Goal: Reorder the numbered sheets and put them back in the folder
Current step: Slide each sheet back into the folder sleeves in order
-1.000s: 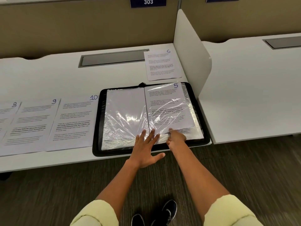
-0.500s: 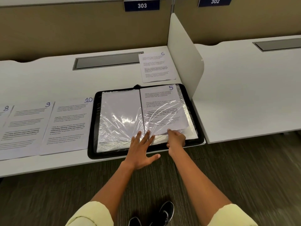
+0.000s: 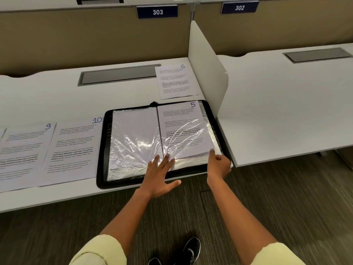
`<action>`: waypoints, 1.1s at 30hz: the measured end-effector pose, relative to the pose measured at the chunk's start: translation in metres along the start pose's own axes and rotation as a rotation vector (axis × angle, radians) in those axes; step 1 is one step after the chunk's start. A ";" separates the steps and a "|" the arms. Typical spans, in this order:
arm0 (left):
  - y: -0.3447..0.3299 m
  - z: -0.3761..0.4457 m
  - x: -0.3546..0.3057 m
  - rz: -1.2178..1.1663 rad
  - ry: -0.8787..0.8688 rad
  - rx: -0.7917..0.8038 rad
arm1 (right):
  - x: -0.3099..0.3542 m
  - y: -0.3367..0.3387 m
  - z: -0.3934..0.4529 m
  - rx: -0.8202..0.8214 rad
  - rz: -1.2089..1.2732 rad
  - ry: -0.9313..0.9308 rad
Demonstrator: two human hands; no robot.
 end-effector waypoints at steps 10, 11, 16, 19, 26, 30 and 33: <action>0.002 0.001 -0.001 -0.001 0.009 0.006 | 0.002 0.012 0.011 0.077 -0.003 -0.105; 0.001 0.001 -0.001 -0.002 0.010 0.006 | 0.002 0.013 0.012 0.085 -0.024 -0.108; 0.002 0.002 -0.001 -0.018 0.020 0.010 | 0.003 0.011 0.021 0.093 -0.071 -0.112; 0.003 0.002 -0.002 -0.023 0.034 0.009 | 0.001 0.011 0.025 0.105 -0.074 -0.120; 0.005 0.003 -0.003 -0.055 0.036 0.005 | -0.004 0.013 0.023 0.077 -0.071 0.010; 0.006 0.003 -0.003 -0.088 0.055 0.002 | 0.000 0.010 0.016 0.085 0.002 0.080; 0.013 0.003 -0.004 -0.141 0.089 -0.015 | 0.009 0.006 0.006 0.130 0.089 0.098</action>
Point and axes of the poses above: each hand's wrist, its own z-axis towards the middle knuckle, its own y-axis out of the back of the hand, x = y × z, the point moved 1 cm from there along z, towards the middle knuckle, and after that the axes turned 8 degrees about z, right-handed, at the moved point
